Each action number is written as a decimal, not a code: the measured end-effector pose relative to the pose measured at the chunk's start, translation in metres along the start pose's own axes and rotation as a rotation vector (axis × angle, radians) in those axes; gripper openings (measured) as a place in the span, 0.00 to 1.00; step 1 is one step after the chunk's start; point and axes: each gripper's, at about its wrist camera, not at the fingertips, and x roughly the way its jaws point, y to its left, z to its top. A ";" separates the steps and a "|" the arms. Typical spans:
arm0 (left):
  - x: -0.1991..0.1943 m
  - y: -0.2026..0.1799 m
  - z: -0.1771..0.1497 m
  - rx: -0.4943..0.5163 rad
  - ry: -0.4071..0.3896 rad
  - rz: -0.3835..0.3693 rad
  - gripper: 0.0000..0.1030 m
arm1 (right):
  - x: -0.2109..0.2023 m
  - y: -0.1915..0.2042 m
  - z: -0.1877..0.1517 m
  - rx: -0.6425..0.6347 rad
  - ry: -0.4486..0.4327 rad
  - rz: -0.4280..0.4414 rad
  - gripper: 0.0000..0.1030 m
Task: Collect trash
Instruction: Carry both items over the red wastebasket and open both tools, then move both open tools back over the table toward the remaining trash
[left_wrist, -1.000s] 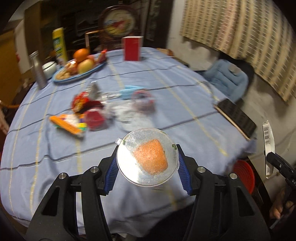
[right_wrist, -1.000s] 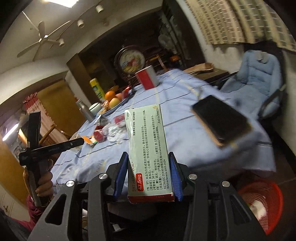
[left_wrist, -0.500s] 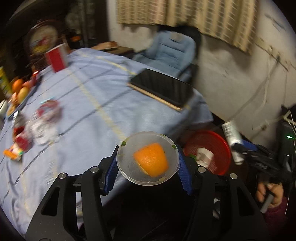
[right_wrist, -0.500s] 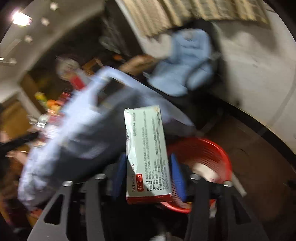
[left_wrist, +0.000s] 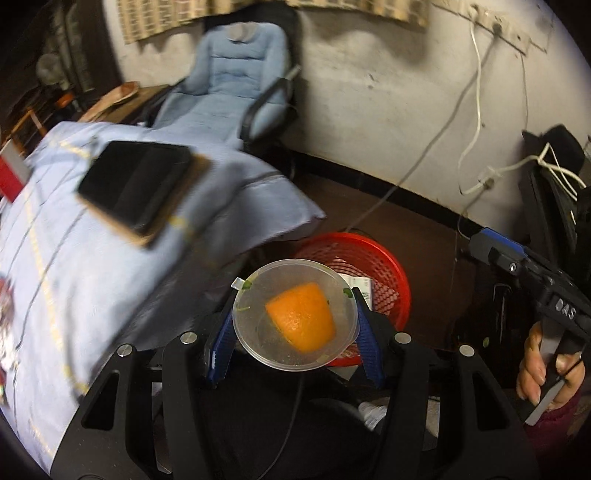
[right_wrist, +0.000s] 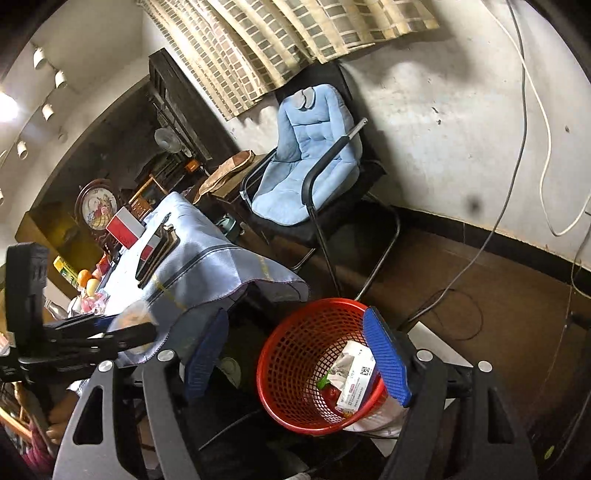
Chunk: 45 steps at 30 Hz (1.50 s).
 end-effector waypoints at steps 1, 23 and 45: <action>0.008 -0.005 0.004 0.006 0.014 -0.013 0.55 | 0.001 -0.002 -0.001 0.001 0.003 -0.001 0.72; -0.021 0.023 -0.008 -0.038 -0.084 0.251 0.93 | -0.001 0.023 -0.005 -0.059 0.029 0.051 0.74; -0.124 0.230 -0.124 -0.487 -0.125 0.513 0.93 | 0.039 0.187 -0.020 -0.352 0.171 0.193 0.83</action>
